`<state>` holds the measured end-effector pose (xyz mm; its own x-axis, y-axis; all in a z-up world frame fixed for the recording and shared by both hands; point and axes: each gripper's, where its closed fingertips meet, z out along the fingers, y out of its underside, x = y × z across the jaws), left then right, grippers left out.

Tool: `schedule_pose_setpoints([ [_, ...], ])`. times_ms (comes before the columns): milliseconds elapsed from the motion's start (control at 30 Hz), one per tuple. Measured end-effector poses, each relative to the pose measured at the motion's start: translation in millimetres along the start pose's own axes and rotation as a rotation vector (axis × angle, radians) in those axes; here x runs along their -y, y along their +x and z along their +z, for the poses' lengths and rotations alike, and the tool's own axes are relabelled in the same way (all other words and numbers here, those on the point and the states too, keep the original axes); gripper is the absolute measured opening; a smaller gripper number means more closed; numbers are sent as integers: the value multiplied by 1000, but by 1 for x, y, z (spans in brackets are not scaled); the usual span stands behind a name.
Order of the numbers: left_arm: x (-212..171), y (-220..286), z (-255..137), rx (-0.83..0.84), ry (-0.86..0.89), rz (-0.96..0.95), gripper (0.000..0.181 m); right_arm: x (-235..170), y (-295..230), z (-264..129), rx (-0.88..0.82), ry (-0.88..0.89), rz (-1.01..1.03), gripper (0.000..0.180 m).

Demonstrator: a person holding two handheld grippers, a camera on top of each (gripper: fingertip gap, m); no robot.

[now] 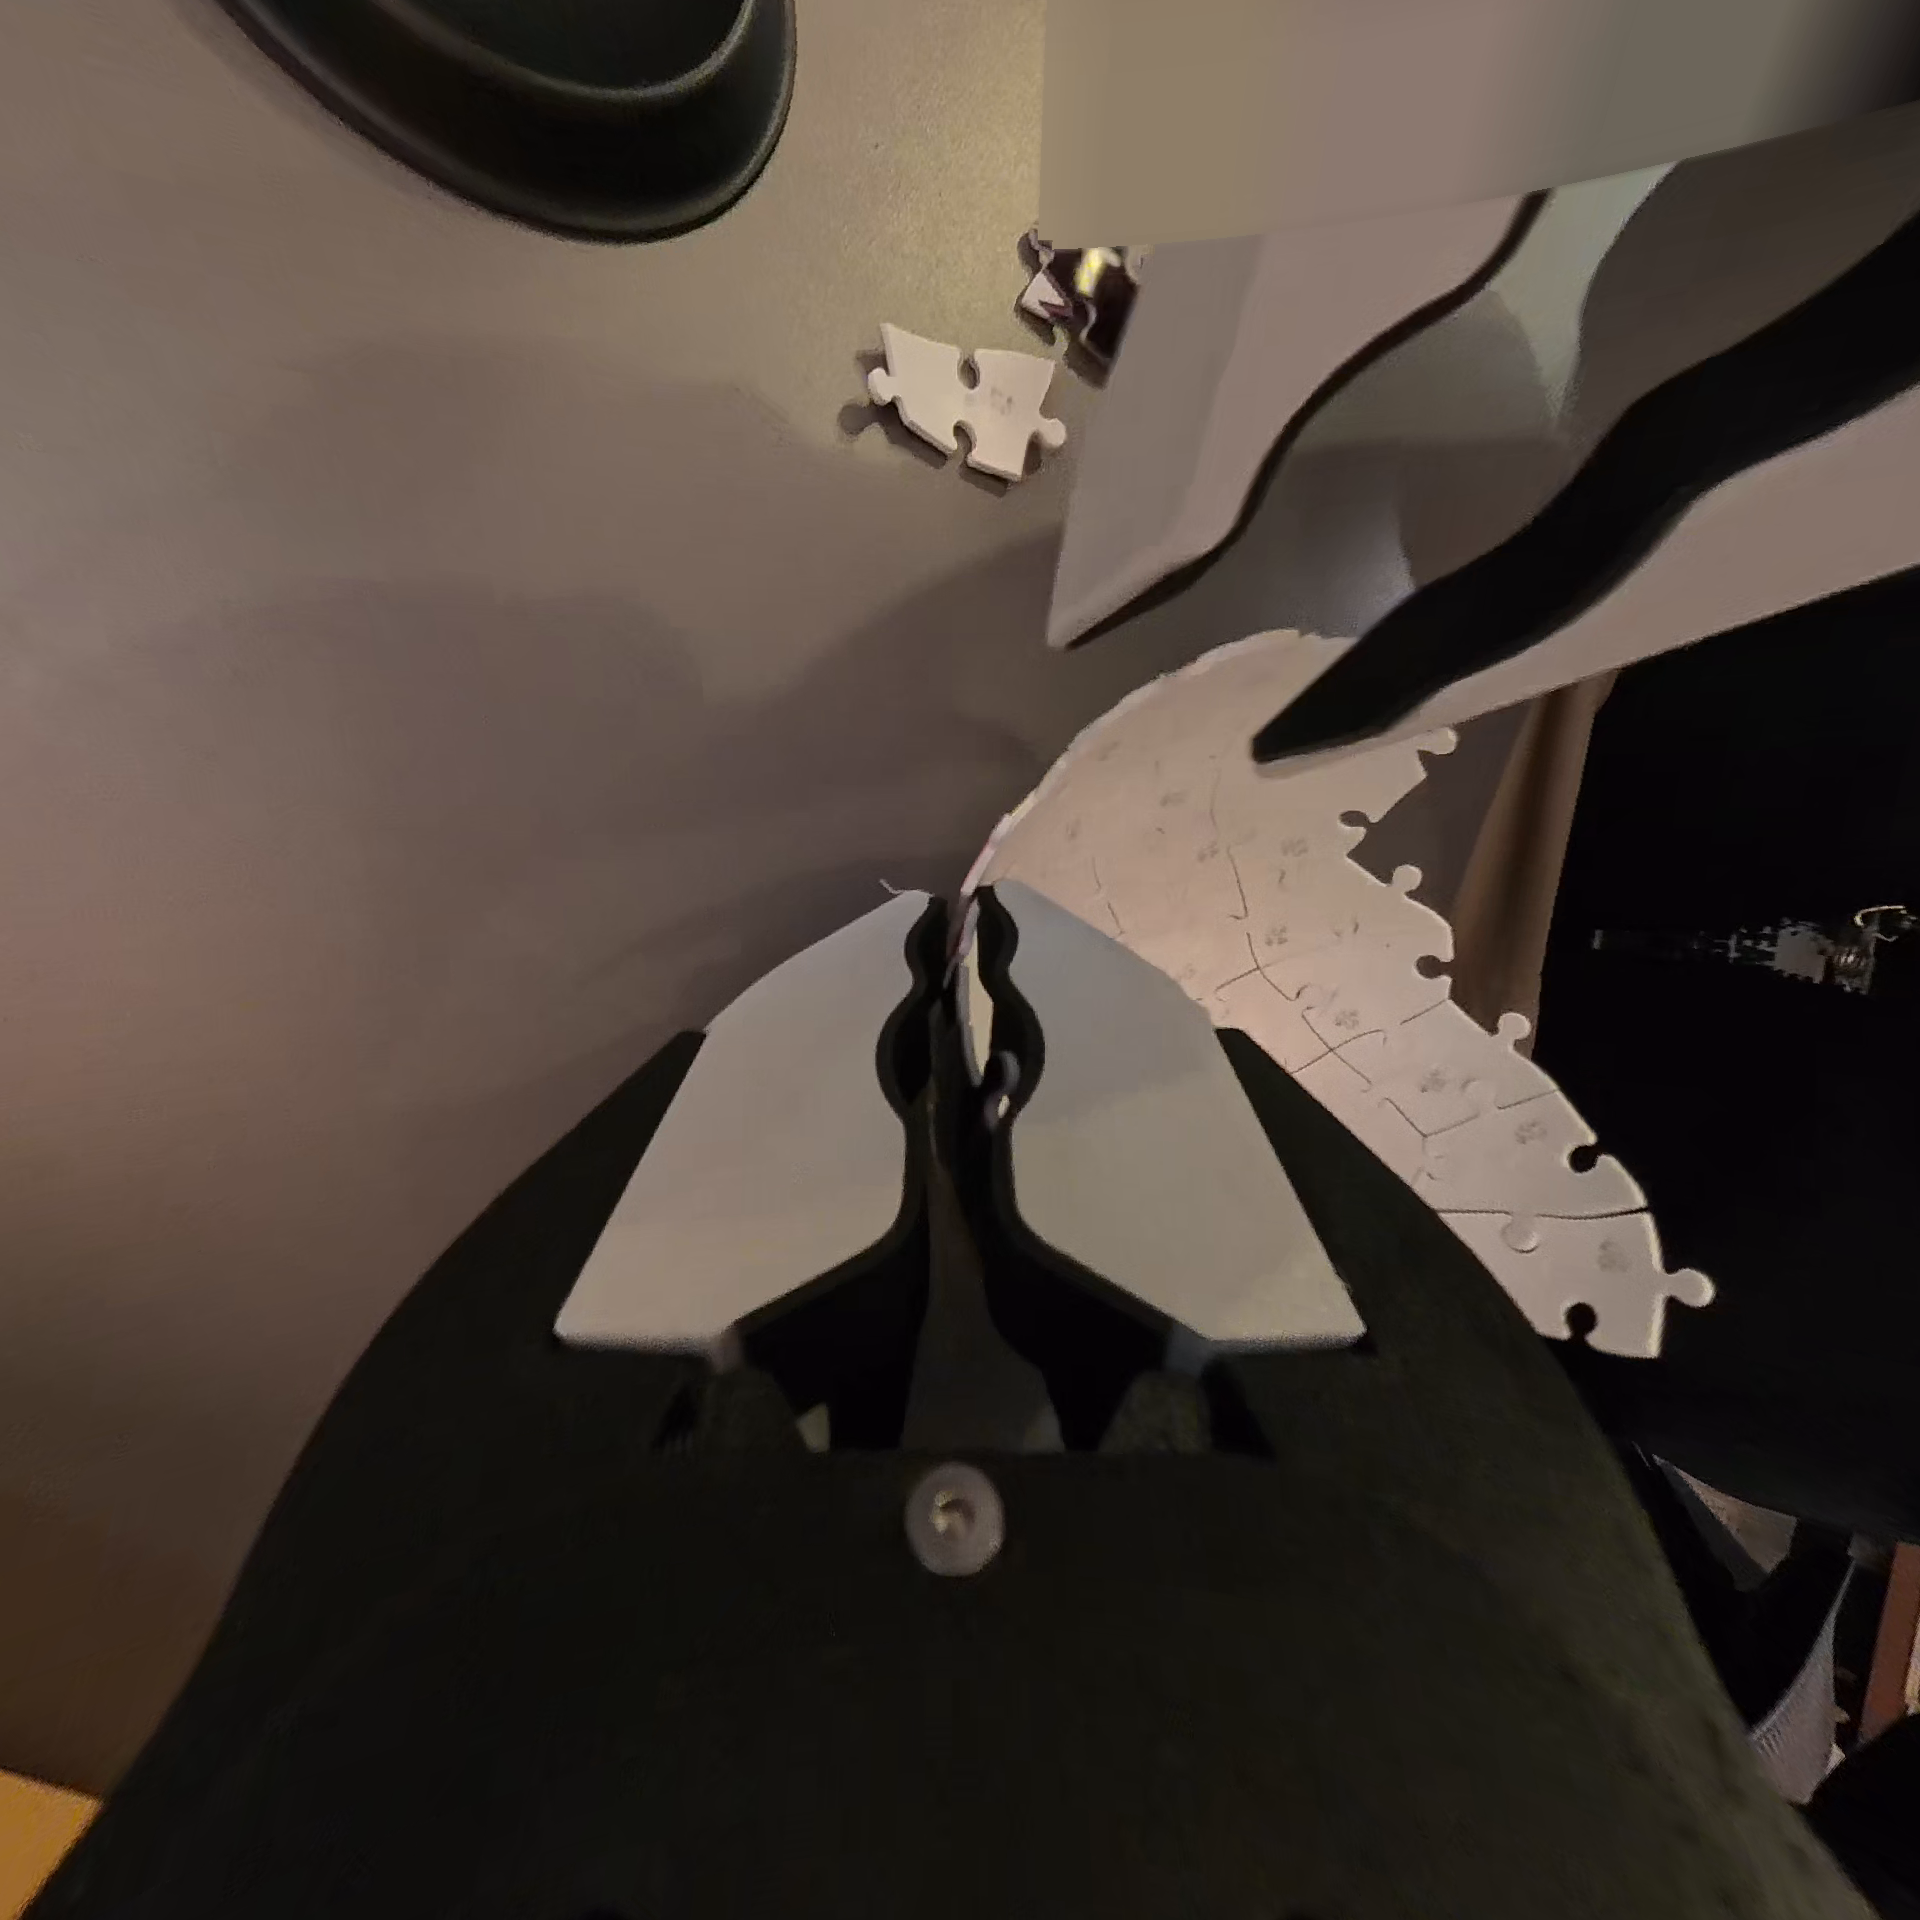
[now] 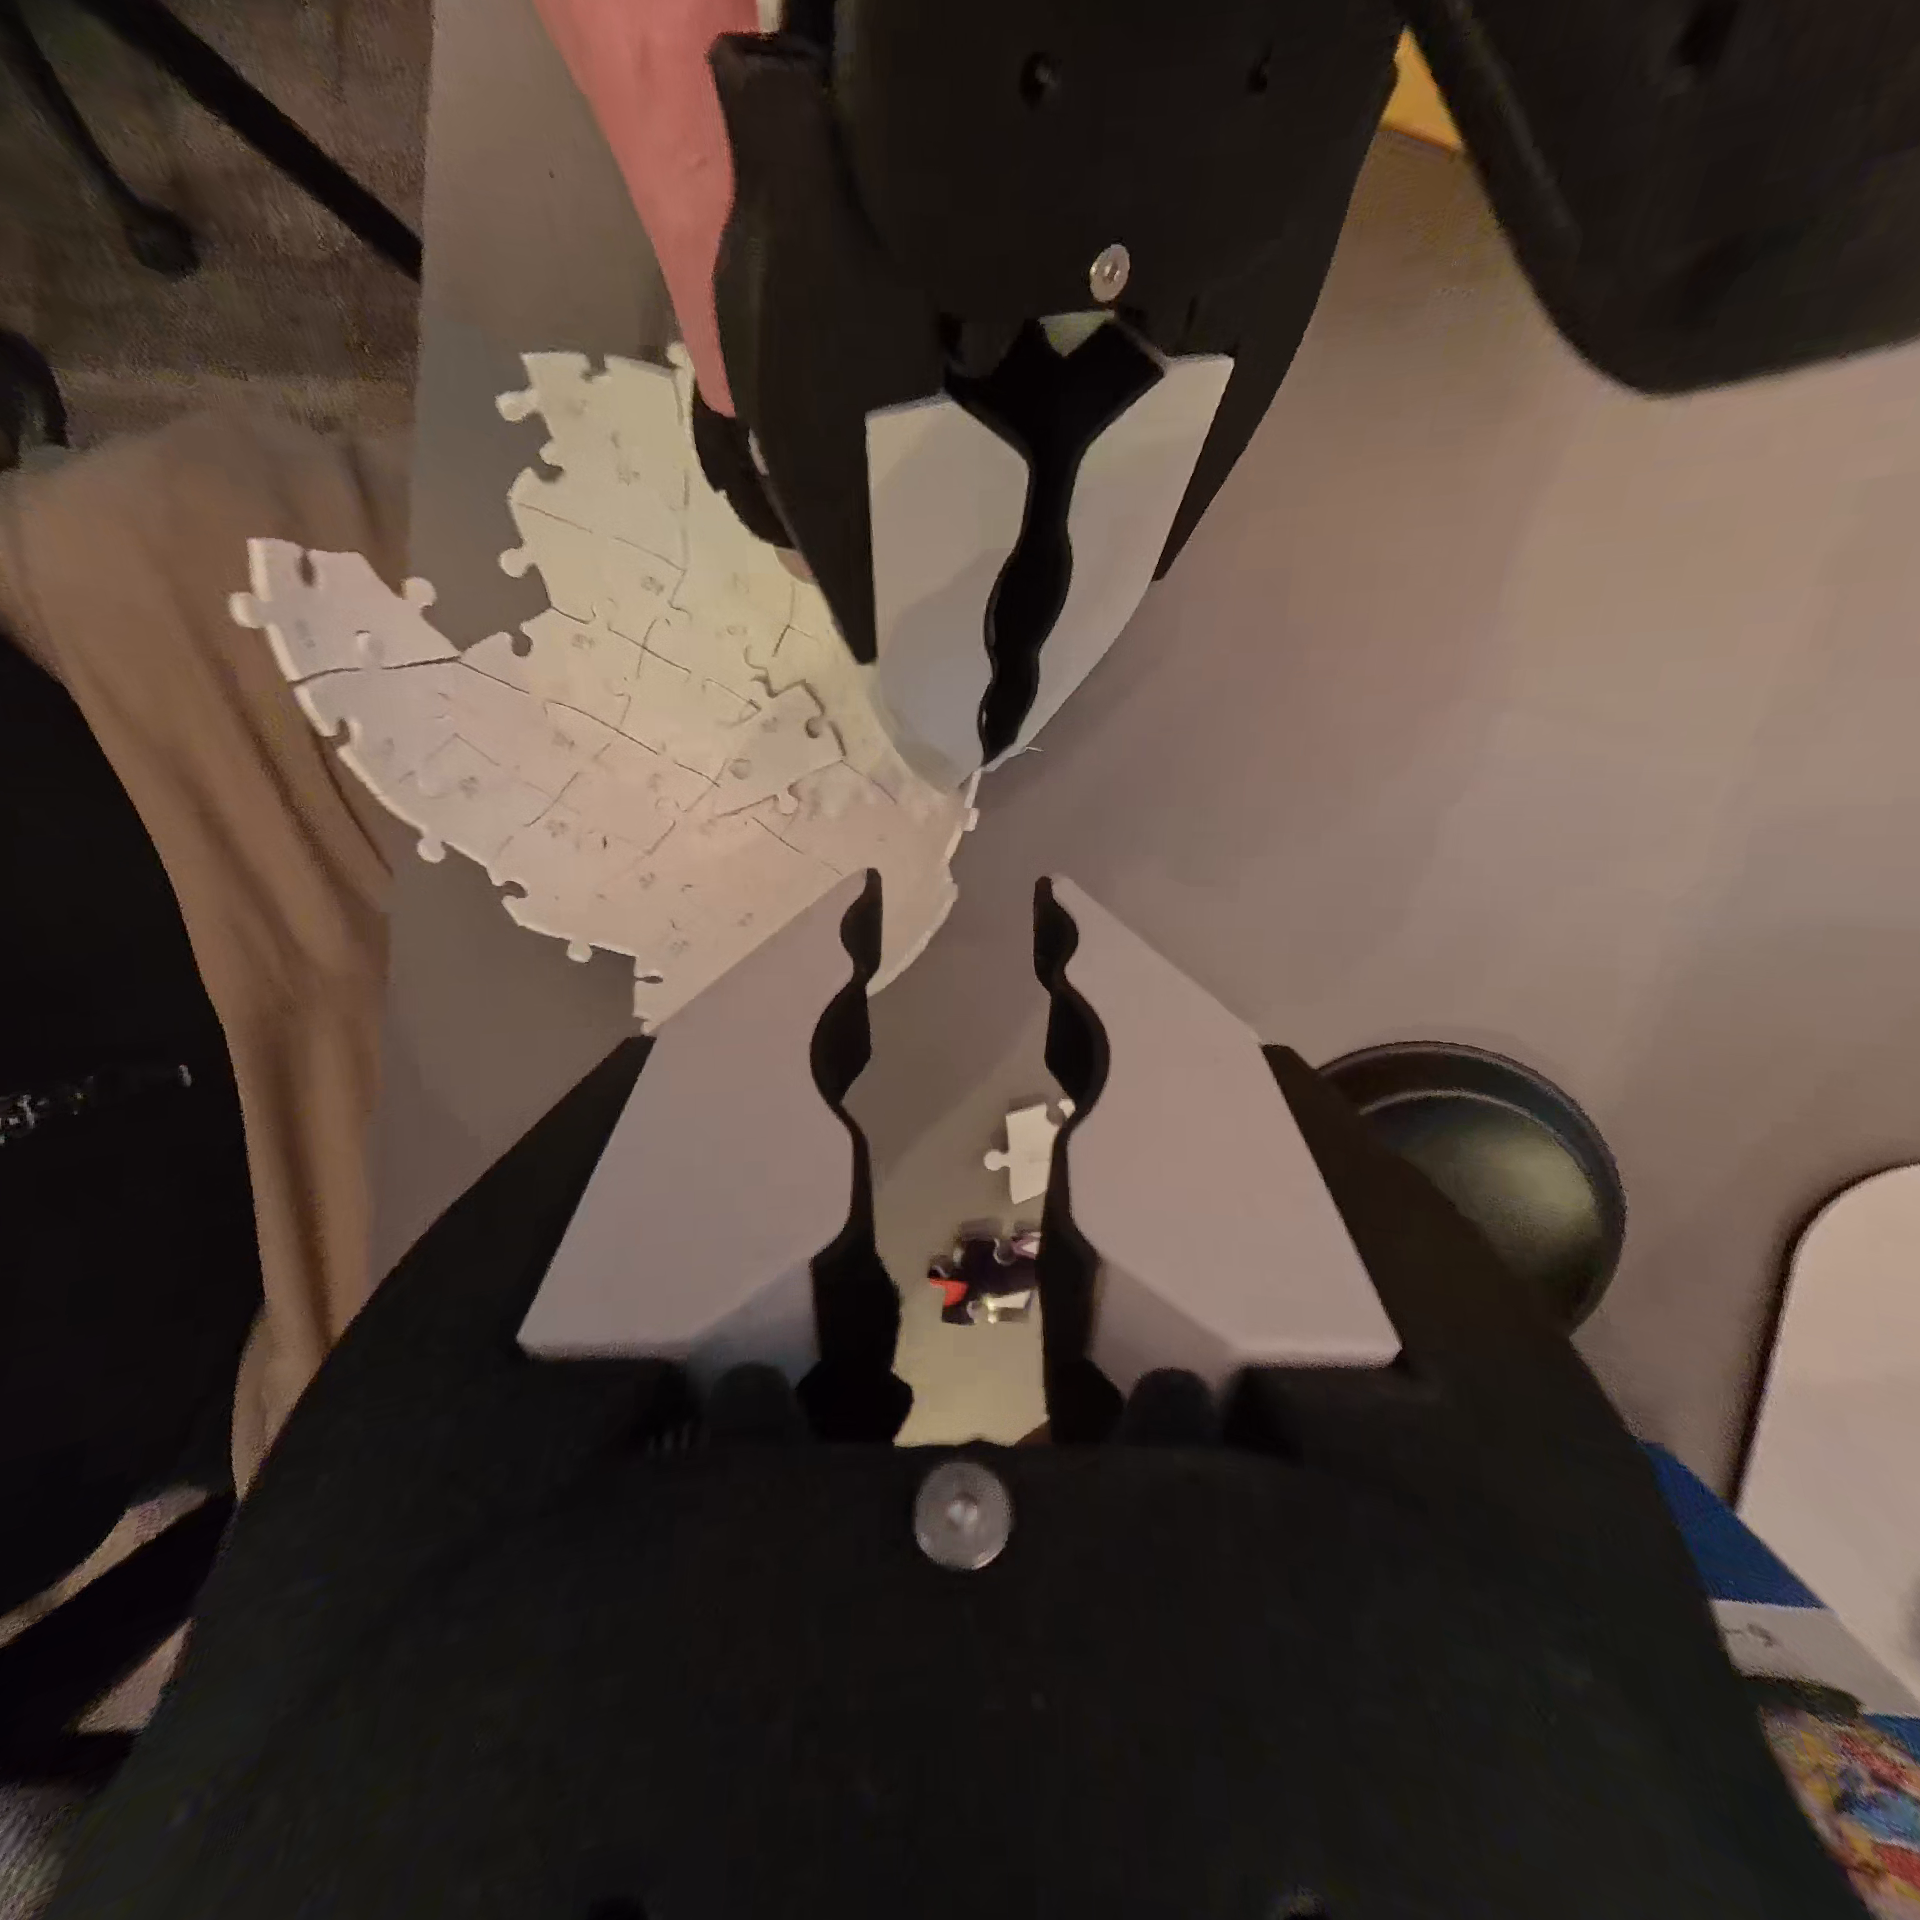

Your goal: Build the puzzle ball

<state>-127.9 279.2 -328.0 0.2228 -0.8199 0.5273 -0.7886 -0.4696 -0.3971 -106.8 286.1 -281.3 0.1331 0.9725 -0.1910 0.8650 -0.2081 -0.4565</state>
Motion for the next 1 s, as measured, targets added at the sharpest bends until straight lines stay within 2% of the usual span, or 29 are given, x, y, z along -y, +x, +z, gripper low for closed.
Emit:
schedule_pose_setpoints([
  [100, 3, -1, -2, 4, 28, -9, 8, 1, -6, -7, 7, 80, 33, 28],
  [167, 6, -2, -6, 17, 48, -14, 21, -2, -7, -10, 3, 109, 55, 30],
  [300, 14, 0, -18, 31, 106, -19, 30, -4, -12, -11, 31, 178, 109, 33],
  [467, 17, 10, -44, 72, 187, -8, 36, -3, -11, -11, 15, 242, 151, 35],
  [567, 12, 15, -60, 142, 207, -2, 34, 3, -6, -12, 5, 268, 158, 31],
  [900, -12, 17, -43, 206, 182, -52, 33, 4, -1, 42, 110, 2, 135, 27],
  [1000, -15, 18, -37, 195, 179, -55, 33, 5, -3, 49, 128, -34, 126, 16],
])
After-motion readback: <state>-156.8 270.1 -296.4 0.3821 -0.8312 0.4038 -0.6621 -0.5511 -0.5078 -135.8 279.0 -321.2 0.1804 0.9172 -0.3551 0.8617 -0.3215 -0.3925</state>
